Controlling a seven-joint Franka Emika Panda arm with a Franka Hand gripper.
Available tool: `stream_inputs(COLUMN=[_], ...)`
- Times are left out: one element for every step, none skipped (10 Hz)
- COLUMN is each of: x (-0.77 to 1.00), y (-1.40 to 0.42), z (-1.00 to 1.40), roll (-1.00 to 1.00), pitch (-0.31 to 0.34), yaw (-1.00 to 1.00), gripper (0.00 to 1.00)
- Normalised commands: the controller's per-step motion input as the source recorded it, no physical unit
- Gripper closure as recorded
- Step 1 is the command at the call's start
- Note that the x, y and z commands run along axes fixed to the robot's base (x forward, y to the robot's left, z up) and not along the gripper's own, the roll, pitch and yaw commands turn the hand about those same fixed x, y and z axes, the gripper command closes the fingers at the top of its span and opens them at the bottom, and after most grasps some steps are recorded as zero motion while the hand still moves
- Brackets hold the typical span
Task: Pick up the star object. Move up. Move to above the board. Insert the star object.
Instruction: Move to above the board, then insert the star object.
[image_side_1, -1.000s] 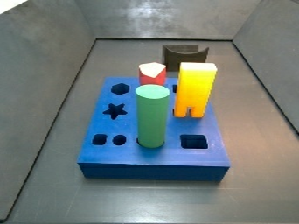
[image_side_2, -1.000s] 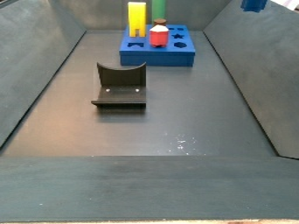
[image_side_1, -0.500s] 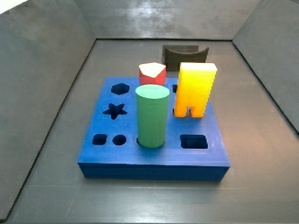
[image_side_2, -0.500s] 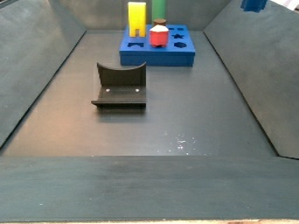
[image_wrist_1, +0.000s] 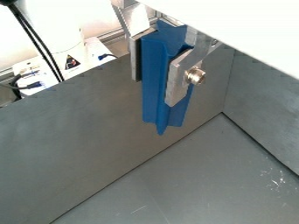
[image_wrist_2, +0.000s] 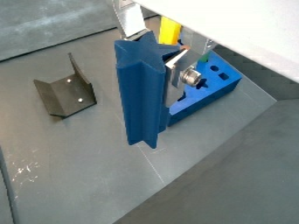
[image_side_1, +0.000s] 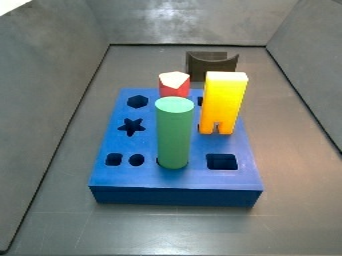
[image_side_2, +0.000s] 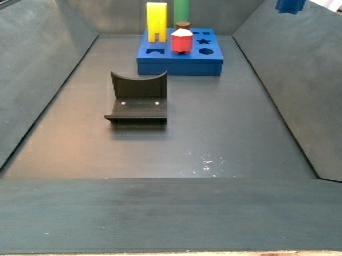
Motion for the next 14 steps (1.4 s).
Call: stream_inputs(x=[0.79,0.8,0.85,0.87,0.86,0.85,0.86,0.88,0.85,0.62,0.47,0.24,-0.33,-0.61], y=[-1.0,-1.0,-1.0,-1.0,-1.0,-1.0,-1.0,-1.0,-0.9,-0.63,-0.47,-0.23,0.0,0.0], z=[0.22,0.21,0.2,0.2,0.21,0.22,0.22,0.22,0.21,0.15,0.11,0.07,-0.44,-0.46], roll=[0.18,0.19,0.12,0.02,-0.02,-0.01,0.0,0.0,0.03,0.06,0.07,0.07,0.04,0.04], pitch=[0.038,0.053,0.133,0.133,0.128,0.12,0.112,0.132,0.165,0.163,0.156,0.098,-0.116,-0.17], yaw=[-0.97,-0.92,-0.57,-0.36,-0.21,-0.1,-0.05,-0.01,-0.01,0.0,0.0,0.01,0.09,0.12], gripper=[1.0,1.0,1.0,1.0,1.0,1.0,1.0,1.0,1.0,1.0,1.0,1.0,1.0,1.0])
